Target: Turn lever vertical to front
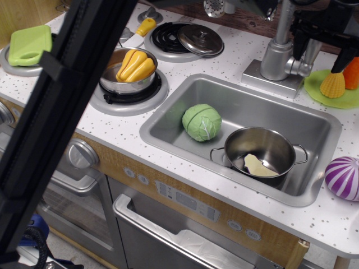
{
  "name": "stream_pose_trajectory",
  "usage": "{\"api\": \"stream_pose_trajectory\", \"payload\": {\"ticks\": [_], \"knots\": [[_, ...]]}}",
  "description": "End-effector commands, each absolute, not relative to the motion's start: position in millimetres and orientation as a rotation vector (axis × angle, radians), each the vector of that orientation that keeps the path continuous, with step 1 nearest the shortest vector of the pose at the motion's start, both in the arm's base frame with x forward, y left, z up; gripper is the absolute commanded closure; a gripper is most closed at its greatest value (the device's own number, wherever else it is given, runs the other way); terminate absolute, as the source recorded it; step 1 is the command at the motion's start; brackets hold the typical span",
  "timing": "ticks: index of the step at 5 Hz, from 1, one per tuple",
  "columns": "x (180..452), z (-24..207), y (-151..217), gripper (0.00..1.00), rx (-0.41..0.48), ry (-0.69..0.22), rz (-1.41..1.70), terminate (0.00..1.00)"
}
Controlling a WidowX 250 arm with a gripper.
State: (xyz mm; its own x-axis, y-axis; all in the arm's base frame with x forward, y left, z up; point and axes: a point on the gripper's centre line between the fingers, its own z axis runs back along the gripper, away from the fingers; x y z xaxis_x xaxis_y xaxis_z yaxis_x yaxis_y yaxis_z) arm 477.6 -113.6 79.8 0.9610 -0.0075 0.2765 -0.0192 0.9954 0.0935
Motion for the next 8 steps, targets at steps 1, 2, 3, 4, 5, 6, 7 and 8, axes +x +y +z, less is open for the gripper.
{"api": "stream_pose_trajectory", "payload": {"ticks": [1, 2, 3, 4, 5, 6, 7, 8], "knots": [[496, 107, -108, 0.0, 0.069, -0.381, 0.015, 0.0], [506, 108, -103, 0.0, 0.096, -0.398, -0.012, 0.0], [511, 111, -100, 0.0, 0.117, -0.401, -0.019, 0.0], [516, 113, -98, 0.0, 0.126, -0.416, -0.021, 0.0], [519, 112, -98, 1.0, 0.127, -0.434, -0.009, 0.0], [517, 110, -103, 1.0, 0.108, -0.432, 0.011, 0.0], [507, 110, -111, 1.0, 0.08, -0.404, 0.058, 0.0], [481, 108, -129, 1.0, 0.047, -0.366, 0.144, 0.0]]}}
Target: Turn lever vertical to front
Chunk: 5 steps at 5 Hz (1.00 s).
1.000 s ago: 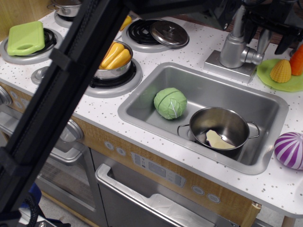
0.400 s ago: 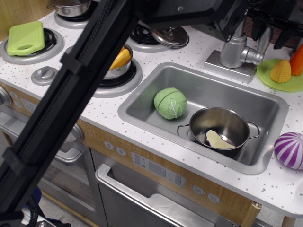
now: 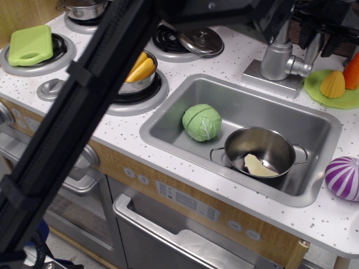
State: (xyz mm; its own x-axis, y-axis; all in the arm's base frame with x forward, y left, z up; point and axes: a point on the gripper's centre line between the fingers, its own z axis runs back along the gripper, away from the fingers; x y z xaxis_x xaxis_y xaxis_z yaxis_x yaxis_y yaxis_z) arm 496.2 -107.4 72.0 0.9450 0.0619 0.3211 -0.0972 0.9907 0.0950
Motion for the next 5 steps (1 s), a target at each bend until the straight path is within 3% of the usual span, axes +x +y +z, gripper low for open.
{"api": "stream_pose_trajectory", "payload": {"ticks": [1, 3, 5], "knots": [[461, 105, -141, 0.0, 0.046, -0.349, 0.2, 0.0], [453, 85, -140, 0.0, -0.013, -0.273, 0.242, 0.0], [454, 62, -142, 0.0, -0.021, -0.272, 0.227, 0.0]]}}
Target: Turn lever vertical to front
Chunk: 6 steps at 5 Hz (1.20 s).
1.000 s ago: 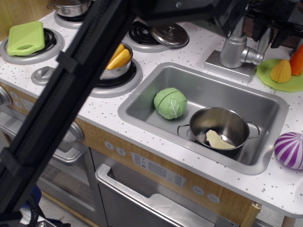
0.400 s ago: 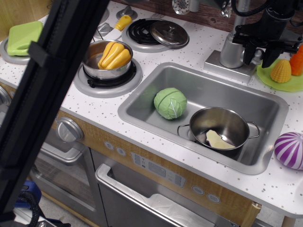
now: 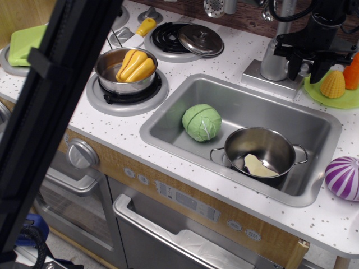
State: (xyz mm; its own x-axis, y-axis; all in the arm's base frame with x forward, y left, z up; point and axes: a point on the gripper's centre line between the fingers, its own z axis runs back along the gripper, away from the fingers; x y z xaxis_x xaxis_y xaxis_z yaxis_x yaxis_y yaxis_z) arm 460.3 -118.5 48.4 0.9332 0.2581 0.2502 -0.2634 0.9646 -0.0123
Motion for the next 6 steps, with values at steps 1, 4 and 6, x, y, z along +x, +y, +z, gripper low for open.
{"api": "stream_pose_trajectory", "payload": {"ticks": [1, 4, 6], "knots": [[452, 49, -139, 0.0, -0.013, -0.275, 0.218, 0.0], [454, 45, -124, 0.0, 0.017, -0.249, 0.167, 0.0], [455, 30, -116, 0.0, -0.022, -0.238, 0.16, 1.0]]}}
